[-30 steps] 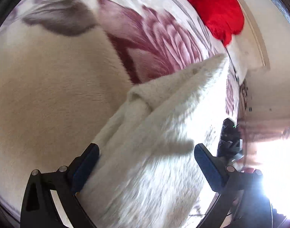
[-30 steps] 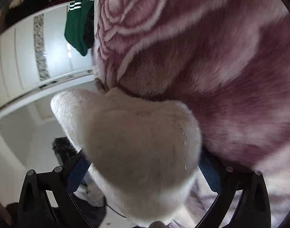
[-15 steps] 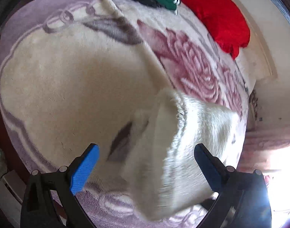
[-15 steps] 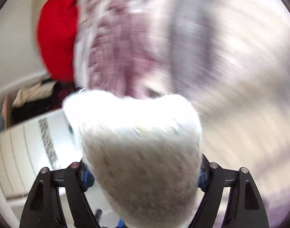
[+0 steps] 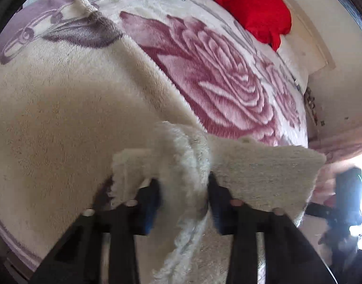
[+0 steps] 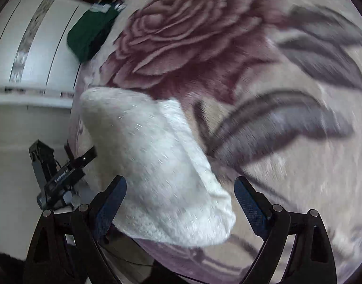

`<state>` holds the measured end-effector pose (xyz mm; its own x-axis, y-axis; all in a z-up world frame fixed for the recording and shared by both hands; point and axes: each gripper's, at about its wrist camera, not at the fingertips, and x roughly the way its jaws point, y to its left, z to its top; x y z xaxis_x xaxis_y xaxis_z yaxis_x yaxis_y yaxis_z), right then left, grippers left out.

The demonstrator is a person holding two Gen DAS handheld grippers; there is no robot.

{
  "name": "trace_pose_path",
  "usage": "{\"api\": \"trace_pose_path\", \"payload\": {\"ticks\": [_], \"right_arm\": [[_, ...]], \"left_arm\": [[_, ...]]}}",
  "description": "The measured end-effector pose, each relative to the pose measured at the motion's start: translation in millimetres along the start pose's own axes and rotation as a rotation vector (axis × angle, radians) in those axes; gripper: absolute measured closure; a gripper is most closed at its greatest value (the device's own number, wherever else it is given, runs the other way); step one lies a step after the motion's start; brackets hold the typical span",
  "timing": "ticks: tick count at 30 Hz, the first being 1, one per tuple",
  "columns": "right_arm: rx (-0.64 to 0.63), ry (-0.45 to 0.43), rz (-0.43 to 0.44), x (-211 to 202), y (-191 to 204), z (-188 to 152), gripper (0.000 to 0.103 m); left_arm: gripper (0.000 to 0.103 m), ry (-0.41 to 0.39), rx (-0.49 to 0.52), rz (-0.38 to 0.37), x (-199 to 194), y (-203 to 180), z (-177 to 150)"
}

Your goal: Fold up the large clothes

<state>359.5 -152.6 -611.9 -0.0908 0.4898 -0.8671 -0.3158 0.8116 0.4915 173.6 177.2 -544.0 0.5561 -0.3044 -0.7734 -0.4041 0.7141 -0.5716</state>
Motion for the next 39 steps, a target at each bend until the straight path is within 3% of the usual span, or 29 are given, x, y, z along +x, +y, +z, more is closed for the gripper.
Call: {"api": "trace_pose_path", "payload": {"ticks": [2,3,4,5,7,8,13,15,18,20,21,22,23,25,27,29,30,32,35,39], "right_arm": [[-0.091,0.113,0.079,33.1,19.0,30.9,0.016],[-0.101,0.109,0.100,41.6,28.0,43.6,0.038],[-0.123,0.107,0.078,48.5,36.4,51.3,0.049],[-0.150,0.084,0.079,46.2,48.1,58.5,0.052],[-0.131,0.036,0.135,38.1,60.5,66.3,0.055],[-0.136,0.011,0.123,37.7,66.4,72.5,0.055],[-0.024,0.042,-0.096,96.6,42.7,101.3,0.051],[0.020,0.091,-0.095,111.3,38.9,110.6,0.042],[0.036,0.138,-0.094,86.0,55.4,122.1,0.037],[-0.049,0.054,-0.170,44.9,78.3,118.3,0.038],[-0.128,-0.015,-0.205,19.1,95.4,112.0,0.042],[-0.208,-0.075,-0.221,-1.0,111.3,103.6,0.060],[-0.281,-0.084,-0.232,-9.7,123.5,97.0,0.069],[-0.389,0.018,-0.248,-4.3,144.3,88.3,0.075],[-0.439,0.193,-0.251,29.0,149.0,83.3,0.075],[-0.454,0.361,-0.307,67.2,136.6,74.5,0.075],[-0.464,0.414,-0.370,93.7,128.1,75.1,0.075],[-0.436,0.497,-0.417,133.9,112.8,79.4,0.075],[-0.446,0.557,-0.465,156.5,120.0,84.7,0.075],[-0.434,0.554,-0.550,174.2,124.6,82.5,0.075]], "left_arm": [[0.084,-0.015,-0.037,-0.015,-6.0,8.7,2.3],[0.087,-0.027,-0.050,-0.020,-9.7,12.1,2.5],[0.088,-0.049,-0.089,-0.045,-17.6,19.9,4.4],[0.088,-0.069,-0.125,-0.073,-22.9,26.4,7.2],[0.088,-0.084,-0.182,-0.120,-25.5,37.6,12.5],[0.088,-0.076,-0.211,-0.131,-18.3,43.2,17.2],[0.086,0.043,-0.227,-0.096,54.2,58.9,29.4],[0.086,0.044,-0.256,-0.109,56.1,66.0,37.1],[0.086,0.048,-0.232,-0.106,48.8,64.2,40.6],[0.086,0.051,-0.226,-0.112,45.7,62.7,33.6],[0.086,0.048,-0.238,-0.123,44.4,64.0,30.4],[0.086,0.046,-0.244,-0.128,43.2,65.7,28.0],[0.086,0.039,-0.255,-0.132,40.9,66.8,25.4],[0.086,0.035,-0.275,-0.147,41.4,70.4,23.7],[0.086,0.033,-0.287,-0.154,40.5,73.1,23.0],[0.086,0.036,-0.288,-0.164,39.9,74.3,20.4],[0.086,0.040,-0.283,-0.166,41.2,74.9,18.6],[0.086,0.036,-0.288,-0.157,43.1,76.2,17.1],[0.086,0.031,-0.325,-0.179,48.1,84.5,16.1],[0.084,0.041,-0.363,-0.192,44.3,87.6,16.9]]}}
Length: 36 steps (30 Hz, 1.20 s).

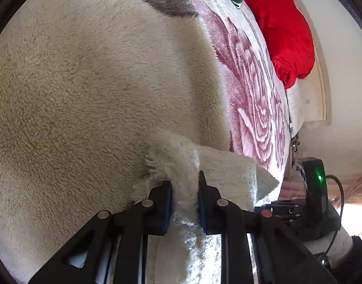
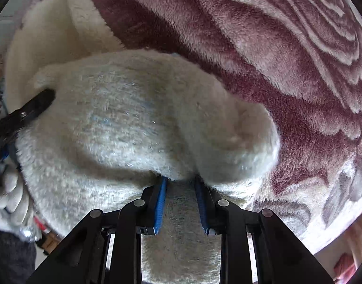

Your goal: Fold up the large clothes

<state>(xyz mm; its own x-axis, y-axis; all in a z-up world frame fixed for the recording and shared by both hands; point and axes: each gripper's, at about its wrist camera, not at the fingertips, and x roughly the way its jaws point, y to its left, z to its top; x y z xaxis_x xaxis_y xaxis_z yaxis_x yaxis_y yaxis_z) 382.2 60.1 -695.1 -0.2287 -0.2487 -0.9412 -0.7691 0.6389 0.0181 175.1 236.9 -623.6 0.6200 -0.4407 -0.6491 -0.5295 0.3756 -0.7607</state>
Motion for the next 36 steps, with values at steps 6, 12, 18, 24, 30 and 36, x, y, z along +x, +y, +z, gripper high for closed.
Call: {"api": "trace_pose_path", "payload": {"ticks": [6,12,18,24,30,36], "right_arm": [[-0.089,-0.042,-0.011,-77.6,10.8,-26.7,0.067],[0.028,-0.186,0.194,-137.3,-30.9,-63.7,0.045],[0.036,-0.172,0.240,-91.1,-5.5,-64.8,0.046],[0.028,-0.115,0.108,1.8,36.9,-19.4,0.043],[0.046,-0.071,0.151,-32.4,35.8,-26.1,0.040],[0.106,-0.262,0.413,-101.1,-61.2,-92.2,0.001]], "left_arm": [[0.037,-0.015,-0.010,0.060,-50.7,-13.1,-13.3],[0.037,-0.097,0.014,0.122,-90.8,-15.1,-54.2],[0.037,-0.096,0.021,0.177,-84.4,-21.9,-84.9],[0.037,-0.046,0.055,0.230,-50.2,-20.3,-88.6],[0.037,-0.029,0.054,0.261,-34.6,-18.7,-92.8],[0.035,-0.013,0.080,0.188,-32.5,-6.7,-95.2]]}}
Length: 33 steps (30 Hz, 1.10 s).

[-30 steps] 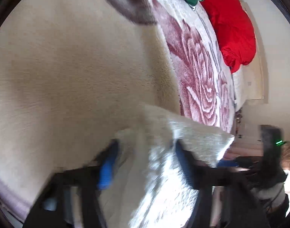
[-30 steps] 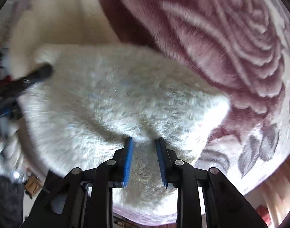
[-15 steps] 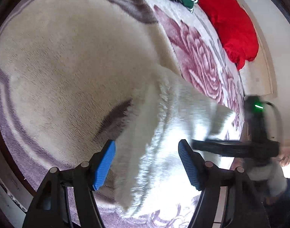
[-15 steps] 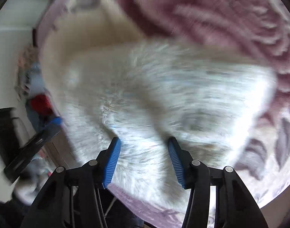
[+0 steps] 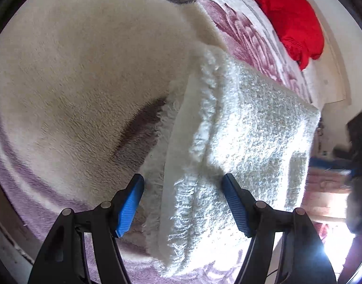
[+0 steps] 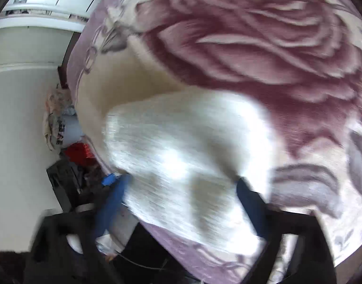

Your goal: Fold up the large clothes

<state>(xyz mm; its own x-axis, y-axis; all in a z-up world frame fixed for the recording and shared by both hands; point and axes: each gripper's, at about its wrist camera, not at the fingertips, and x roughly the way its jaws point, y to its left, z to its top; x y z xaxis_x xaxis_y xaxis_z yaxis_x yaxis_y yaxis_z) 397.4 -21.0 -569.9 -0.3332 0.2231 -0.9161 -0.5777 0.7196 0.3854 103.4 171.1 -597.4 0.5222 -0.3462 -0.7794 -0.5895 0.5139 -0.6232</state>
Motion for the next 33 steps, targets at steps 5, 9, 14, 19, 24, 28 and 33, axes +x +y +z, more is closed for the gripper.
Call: {"api": "trace_pose_path", "payload": {"ticks": [5,9,14,19,24,28,33], "right_arm": [[0.011,0.113,0.079,55.2,-72.2,-13.5,0.001],[0.110,0.162,0.355,112.1,-107.0,1.4,0.000],[0.121,0.174,0.487,139.3,-104.2,15.0,0.000],[0.210,0.059,0.496,112.3,-113.5,-2.9,0.028],[0.304,-0.036,0.581,90.6,-114.4,-28.3,0.033],[0.331,-0.122,0.664,69.3,-116.7,-50.3,0.034],[0.411,-0.264,0.767,17.1,-135.0,-66.5,0.037]], "left_arm": [[0.023,0.025,-0.003,-0.145,11.1,20.1,10.8],[0.013,0.080,-0.059,-0.282,38.1,41.1,19.1],[0.013,0.014,-0.051,-0.344,48.1,30.7,26.5],[0.052,-0.011,0.002,-0.388,42.2,4.7,38.1],[0.055,0.028,0.038,-0.403,17.7,-26.9,58.9],[0.055,0.054,0.138,-0.387,-0.9,-78.9,81.7],[0.055,0.085,0.297,-0.393,-4.8,-160.4,118.5]]}}
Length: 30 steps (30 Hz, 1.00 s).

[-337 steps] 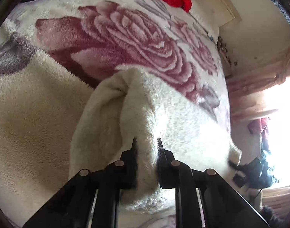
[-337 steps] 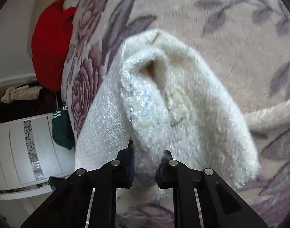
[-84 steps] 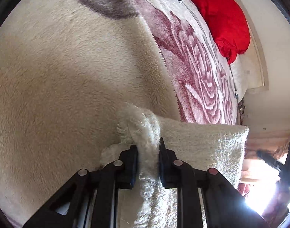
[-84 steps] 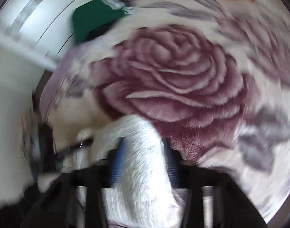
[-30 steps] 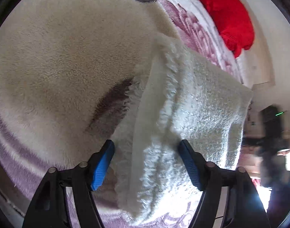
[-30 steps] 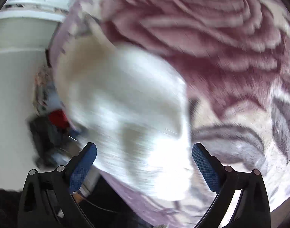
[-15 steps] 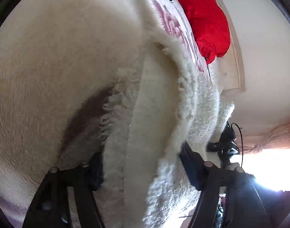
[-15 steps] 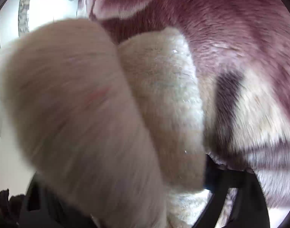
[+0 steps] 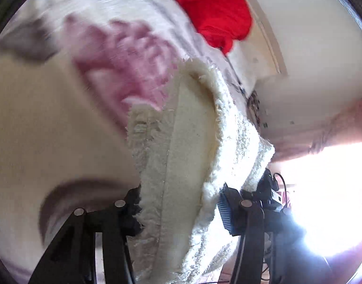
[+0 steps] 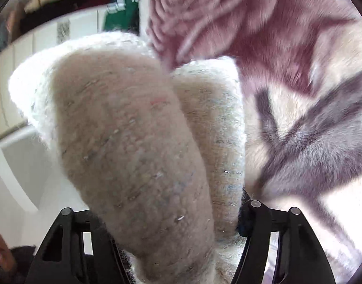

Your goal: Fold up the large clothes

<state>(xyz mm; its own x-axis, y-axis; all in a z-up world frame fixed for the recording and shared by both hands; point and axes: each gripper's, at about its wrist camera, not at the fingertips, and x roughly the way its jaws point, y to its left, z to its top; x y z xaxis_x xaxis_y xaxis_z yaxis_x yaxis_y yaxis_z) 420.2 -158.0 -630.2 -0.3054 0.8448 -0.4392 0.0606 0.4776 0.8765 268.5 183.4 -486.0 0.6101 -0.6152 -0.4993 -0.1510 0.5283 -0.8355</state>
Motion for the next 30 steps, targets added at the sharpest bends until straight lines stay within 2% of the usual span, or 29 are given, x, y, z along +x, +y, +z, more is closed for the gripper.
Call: {"api": "trace_pose_path", "payload": {"ticks": [4,8,10,13,14,17,19,20,22,23,24,26,28,29,30], "right_arm": [[-0.055,-0.128,0.024,-58.4,30.3,20.5,0.038],[-0.062,-0.236,0.029,-109.3,49.7,67.4,0.038],[-0.080,-0.283,0.017,-136.3,57.5,101.2,0.038],[-0.090,-0.368,-0.005,-172.1,61.8,154.4,0.038],[-0.083,-0.395,-0.005,-182.5,59.0,172.0,0.038],[-0.067,-0.457,-0.013,-206.2,40.2,223.8,0.038],[-0.046,-0.475,-0.026,-226.5,13.8,258.7,0.038],[-0.033,-0.476,-0.035,-234.3,-6.5,264.4,0.038],[0.000,-0.467,-0.083,-232.9,-32.4,286.5,0.038],[0.035,-0.452,-0.118,-230.9,-49.7,296.8,0.038],[0.069,-0.436,-0.133,-228.0,-63.7,303.1,0.035],[0.087,-0.426,-0.116,-226.5,-77.1,308.3,0.029],[0.083,-0.422,-0.144,-231.1,-70.4,308.9,0.020],[0.084,-0.414,-0.185,-238.5,-67.8,301.4,0.017],[0.076,-0.413,-0.242,-243.2,-59.2,295.9,0.009]], "left_arm": [[0.055,0.046,0.087,-0.040,42.7,-44.7,53.8],[0.055,0.094,0.154,-0.085,100.7,-82.2,113.0],[0.055,0.120,0.177,-0.106,139.6,-97.1,149.1],[0.055,0.157,0.210,-0.121,187.9,-109.5,182.8],[0.055,0.176,0.220,-0.118,217.7,-113.7,202.1],[0.055,0.240,0.238,-0.098,282.4,-113.3,231.6],[0.055,0.287,0.252,-0.057,321.4,-101.1,238.0],[0.055,0.314,0.250,-0.034,336.9,-95.1,237.7],[0.055,0.374,0.234,0.033,376.3,-72.4,232.4],[0.054,0.383,0.234,0.044,382.9,-67.5,227.8],[0.050,0.373,0.229,0.026,384.9,-61.9,224.3],[0.049,0.363,0.213,-0.005,379.7,-59.6,221.7],[0.049,0.365,0.240,0.023,371.7,-66.6,218.4],[0.049,0.357,0.260,0.051,366.4,-72.1,216.9],[0.049,0.344,0.281,0.080,360.1,-78.1,215.4]]}}
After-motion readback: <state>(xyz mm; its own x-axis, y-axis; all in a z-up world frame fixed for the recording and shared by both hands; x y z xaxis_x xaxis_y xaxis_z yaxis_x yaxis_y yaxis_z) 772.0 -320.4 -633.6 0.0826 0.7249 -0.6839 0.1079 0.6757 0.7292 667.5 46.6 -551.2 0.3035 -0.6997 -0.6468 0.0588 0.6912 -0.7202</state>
